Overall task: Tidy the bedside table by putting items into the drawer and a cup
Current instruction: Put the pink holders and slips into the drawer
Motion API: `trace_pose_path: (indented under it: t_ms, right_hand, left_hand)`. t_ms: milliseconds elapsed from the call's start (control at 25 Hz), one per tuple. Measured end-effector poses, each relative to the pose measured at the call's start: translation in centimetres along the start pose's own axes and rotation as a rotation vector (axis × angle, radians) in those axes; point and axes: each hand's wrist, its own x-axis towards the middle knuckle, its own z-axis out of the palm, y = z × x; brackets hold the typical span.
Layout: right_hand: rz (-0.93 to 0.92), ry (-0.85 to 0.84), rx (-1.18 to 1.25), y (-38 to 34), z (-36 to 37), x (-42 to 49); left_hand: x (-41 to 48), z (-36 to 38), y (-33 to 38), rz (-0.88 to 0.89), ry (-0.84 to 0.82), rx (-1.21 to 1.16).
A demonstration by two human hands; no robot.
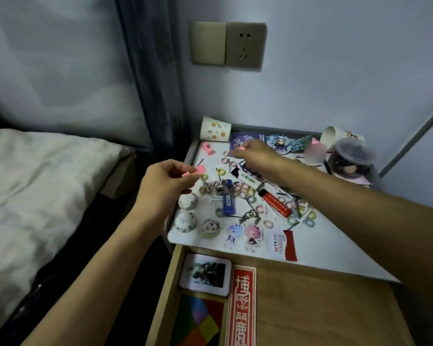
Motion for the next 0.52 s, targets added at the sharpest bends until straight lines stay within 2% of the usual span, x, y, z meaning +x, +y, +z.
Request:
trace_pose_path:
  t_ms: [80,120,320,520]
  right_hand:
    - [-0.196,0.094,-0.517,-0.9,1.8,2.6]
    - [-0.238,0.118,-0.632,-1.6,2.7,3.9]
    - [-0.252,0.192,-0.807,-3.6,6.4,8.0]
    - [-0.216,0.212,-0.847,-3.1,7.4,9.6]
  left_hand:
    - [0.4,-0.9,-0.3,0.009,0.028,0.012]
    - [0.6,-1.5,-0.4,0.014,0.043,-0.008]
    - [1.1,-3.0,-0.8,0.035,0.092,-0.059]
    - [1.5,-3.1,-0.9,0.042,0.084,-0.063]
